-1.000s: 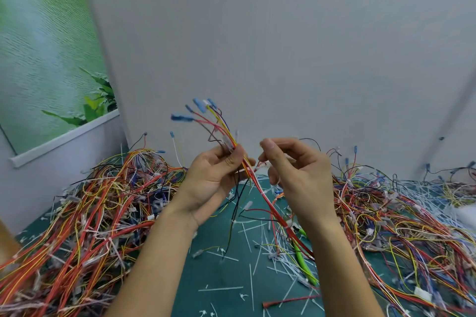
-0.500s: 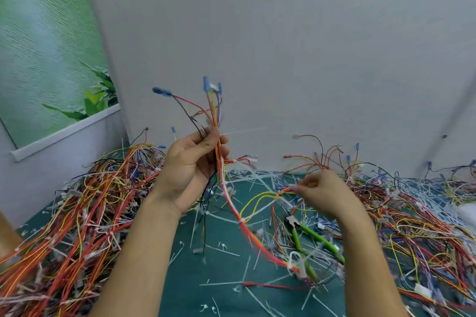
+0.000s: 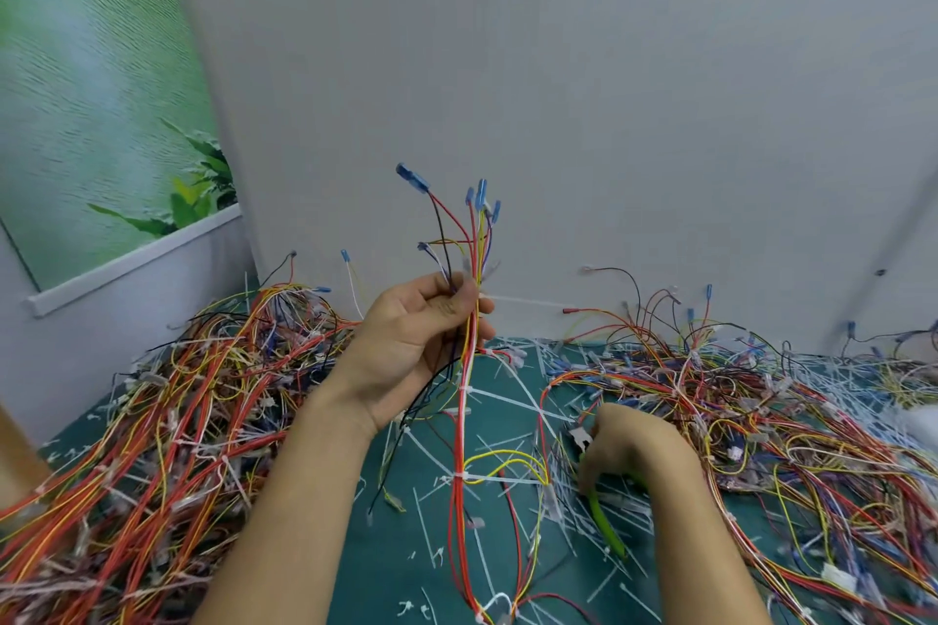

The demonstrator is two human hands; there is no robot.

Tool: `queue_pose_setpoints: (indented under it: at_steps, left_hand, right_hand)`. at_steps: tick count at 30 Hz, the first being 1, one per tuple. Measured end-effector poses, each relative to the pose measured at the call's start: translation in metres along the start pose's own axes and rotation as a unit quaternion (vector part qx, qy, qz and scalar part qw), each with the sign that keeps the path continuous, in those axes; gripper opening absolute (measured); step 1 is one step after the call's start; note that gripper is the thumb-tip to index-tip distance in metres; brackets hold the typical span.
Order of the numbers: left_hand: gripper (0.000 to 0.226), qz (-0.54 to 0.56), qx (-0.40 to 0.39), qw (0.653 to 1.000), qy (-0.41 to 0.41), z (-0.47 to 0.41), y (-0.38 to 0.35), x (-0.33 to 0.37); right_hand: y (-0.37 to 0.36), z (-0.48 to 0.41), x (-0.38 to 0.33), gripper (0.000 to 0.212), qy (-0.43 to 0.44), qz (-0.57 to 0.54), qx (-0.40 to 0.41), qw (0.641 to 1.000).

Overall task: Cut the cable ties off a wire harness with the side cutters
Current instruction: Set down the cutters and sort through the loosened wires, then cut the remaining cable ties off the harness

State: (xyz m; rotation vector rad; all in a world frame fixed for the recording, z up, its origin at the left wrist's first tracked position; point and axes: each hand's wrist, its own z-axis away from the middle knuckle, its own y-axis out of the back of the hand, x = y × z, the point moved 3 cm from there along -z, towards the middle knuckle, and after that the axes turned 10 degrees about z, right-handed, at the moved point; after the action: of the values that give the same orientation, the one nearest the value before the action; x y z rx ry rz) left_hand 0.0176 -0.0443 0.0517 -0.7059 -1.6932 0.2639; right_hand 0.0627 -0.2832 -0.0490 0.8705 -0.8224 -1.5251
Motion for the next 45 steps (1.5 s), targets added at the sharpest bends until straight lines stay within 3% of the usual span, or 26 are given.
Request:
queue_pose_setpoints:
  at_steps: [7, 9, 12, 13, 15, 17, 20, 21, 22, 26, 30, 39, 45]
  left_hand:
    - [0.029, 0.006, 0.0, 1.0, 0.009, -0.001, -0.001, -0.001]
    - [0.032, 0.013, -0.006, 1.0, 0.014, -0.001, -0.002, -0.001]
    - [0.035, 0.024, -0.009, 0.999, 0.019, 0.0, -0.003, -0.001]
    - [0.035, 0.026, -0.008, 0.999, 0.019, 0.0, -0.003, -0.002]
    - [0.034, 0.035, -0.007, 0.999, 0.019, 0.0, -0.003, -0.002]
    - [0.032, 0.046, -0.008, 0.999, 0.026, 0.0, -0.002, -0.002]
    - [0.028, 0.047, -0.011, 0.998, 0.039, 0.0, -0.002, -0.003]
    - [0.026, 0.045, -0.011, 0.998, 0.043, 0.001, -0.003, -0.004]
    - [0.023, 0.045, -0.011, 0.998, 0.046, 0.001, -0.004, -0.004]
    - [0.016, 0.034, -0.006, 0.998, 0.05, 0.002, -0.008, -0.006]
    - [0.017, 0.005, 0.001, 0.999, 0.043, 0.004, -0.011, -0.005]
    - [0.021, -0.029, -0.017, 0.996, 0.08, 0.004, -0.016, -0.011]
    - [0.027, -0.103, -0.012, 0.992, 0.079, 0.004, -0.018, -0.015]
  right_hand:
    - [0.013, 0.001, 0.009, 0.032, 0.041, -0.151, 0.056, 0.986]
    - [0.019, 0.002, 0.014, 0.04, 0.062, -0.23, 0.091, 0.967]
    - [0.03, 0.006, 0.019, 0.03, 0.084, -0.379, 0.137, 0.911]
    - [0.033, 0.008, 0.02, 0.025, 0.098, -0.446, 0.139, 0.879]
    - [0.039, 0.012, 0.021, 0.018, 0.132, -0.6, 0.122, 0.78]
    - [0.044, 0.013, 0.021, 0.024, 0.167, -0.734, 0.082, 0.653]
    - [0.048, 0.014, 0.014, 0.036, 0.222, -0.879, -0.013, 0.422]
    - [0.048, 0.016, 0.009, 0.04, 0.237, -0.9, -0.044, 0.364]
    - [0.048, 0.018, 0.004, 0.043, 0.248, -0.906, -0.069, 0.335]
    - [0.047, 0.028, -0.016, 0.043, 0.308, -0.888, -0.111, 0.323]
    - [0.052, 0.046, -0.031, 0.045, 0.375, -0.834, -0.113, 0.389]
    - [0.06, 0.075, -0.036, 0.073, 0.519, -0.741, -0.184, 0.385]
    - [0.058, 0.079, -0.038, 0.078, 0.55, -0.665, -0.245, 0.442]
